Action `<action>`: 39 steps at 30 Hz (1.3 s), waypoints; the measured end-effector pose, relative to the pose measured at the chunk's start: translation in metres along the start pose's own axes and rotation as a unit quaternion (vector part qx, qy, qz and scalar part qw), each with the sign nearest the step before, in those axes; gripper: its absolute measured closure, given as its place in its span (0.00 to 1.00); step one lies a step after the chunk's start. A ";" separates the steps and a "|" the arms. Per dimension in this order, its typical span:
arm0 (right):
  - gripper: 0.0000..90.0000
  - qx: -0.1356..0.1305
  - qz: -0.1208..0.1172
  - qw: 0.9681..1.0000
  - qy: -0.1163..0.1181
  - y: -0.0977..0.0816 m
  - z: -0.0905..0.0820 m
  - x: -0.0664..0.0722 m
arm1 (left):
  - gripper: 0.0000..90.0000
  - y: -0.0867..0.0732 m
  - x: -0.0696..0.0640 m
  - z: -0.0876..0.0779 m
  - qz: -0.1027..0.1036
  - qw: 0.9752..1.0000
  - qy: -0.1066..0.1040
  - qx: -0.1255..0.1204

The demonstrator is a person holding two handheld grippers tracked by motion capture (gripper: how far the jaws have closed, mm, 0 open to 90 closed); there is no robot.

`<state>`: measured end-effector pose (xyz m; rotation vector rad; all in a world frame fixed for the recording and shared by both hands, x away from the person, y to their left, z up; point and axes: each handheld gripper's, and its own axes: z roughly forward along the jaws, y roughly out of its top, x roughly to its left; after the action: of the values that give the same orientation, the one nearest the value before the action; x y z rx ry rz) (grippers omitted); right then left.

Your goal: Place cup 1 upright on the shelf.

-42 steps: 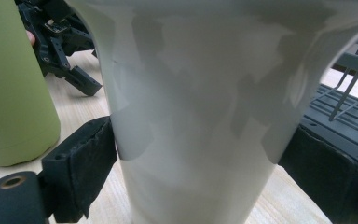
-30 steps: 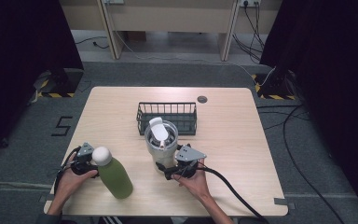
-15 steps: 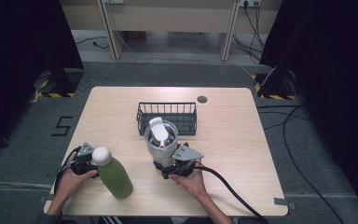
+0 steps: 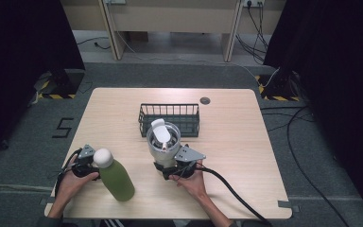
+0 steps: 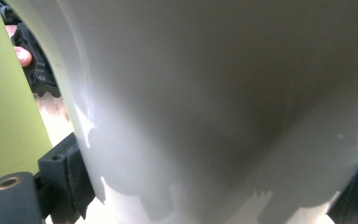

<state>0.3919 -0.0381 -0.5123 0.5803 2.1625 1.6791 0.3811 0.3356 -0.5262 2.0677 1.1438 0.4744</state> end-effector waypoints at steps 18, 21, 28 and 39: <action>0.12 0.000 0.012 1.000 -0.005 0.002 0.000 -0.001 | 0.05 0.000 0.000 0.000 0.000 1.000 0.000 0.000; 0.12 0.003 0.003 1.000 -0.011 0.002 -0.001 -0.001 | 0.05 0.000 0.000 0.000 0.000 1.000 0.000 0.000; 0.12 -0.003 -0.003 1.000 -0.016 0.013 -0.006 -0.002 | 0.05 0.000 0.000 0.000 0.000 1.000 0.000 0.000; 0.12 -0.013 -0.004 0.999 -0.034 0.040 -0.016 -0.012 | 0.05 0.000 0.000 0.000 0.000 1.000 0.000 0.000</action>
<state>0.3988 -0.0492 -0.4698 0.6120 2.0909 1.6561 0.3811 0.3357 -0.5261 2.0667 1.1443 0.4744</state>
